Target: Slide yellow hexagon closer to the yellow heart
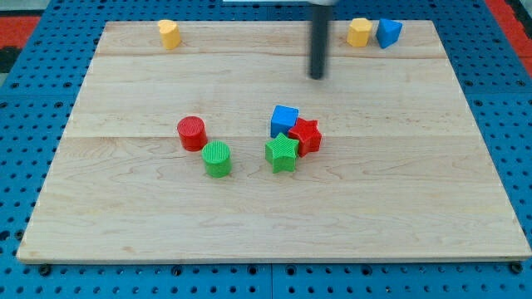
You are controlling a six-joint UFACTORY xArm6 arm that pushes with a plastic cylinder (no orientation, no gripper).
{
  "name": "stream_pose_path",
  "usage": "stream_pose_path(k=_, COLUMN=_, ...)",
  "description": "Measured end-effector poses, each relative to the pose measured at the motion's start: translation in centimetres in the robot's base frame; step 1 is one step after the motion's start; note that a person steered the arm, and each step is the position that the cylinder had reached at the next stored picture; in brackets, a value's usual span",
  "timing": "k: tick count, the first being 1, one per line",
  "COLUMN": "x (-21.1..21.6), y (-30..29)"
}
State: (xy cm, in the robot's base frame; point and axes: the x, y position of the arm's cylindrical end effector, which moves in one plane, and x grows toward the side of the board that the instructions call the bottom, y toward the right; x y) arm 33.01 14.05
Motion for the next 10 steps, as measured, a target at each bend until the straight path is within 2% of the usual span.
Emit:
stream_pose_path(k=1, x=-1.9, y=14.0)
stream_pose_path(k=2, x=-8.1, y=18.2)
stream_pose_path(k=3, x=-12.2, y=16.6)
stream_pose_path(k=8, x=-11.4, y=-13.5)
stream_pose_path(k=9, x=-12.1, y=-15.5)
stream_pose_path(k=10, x=-13.8, y=-14.4)
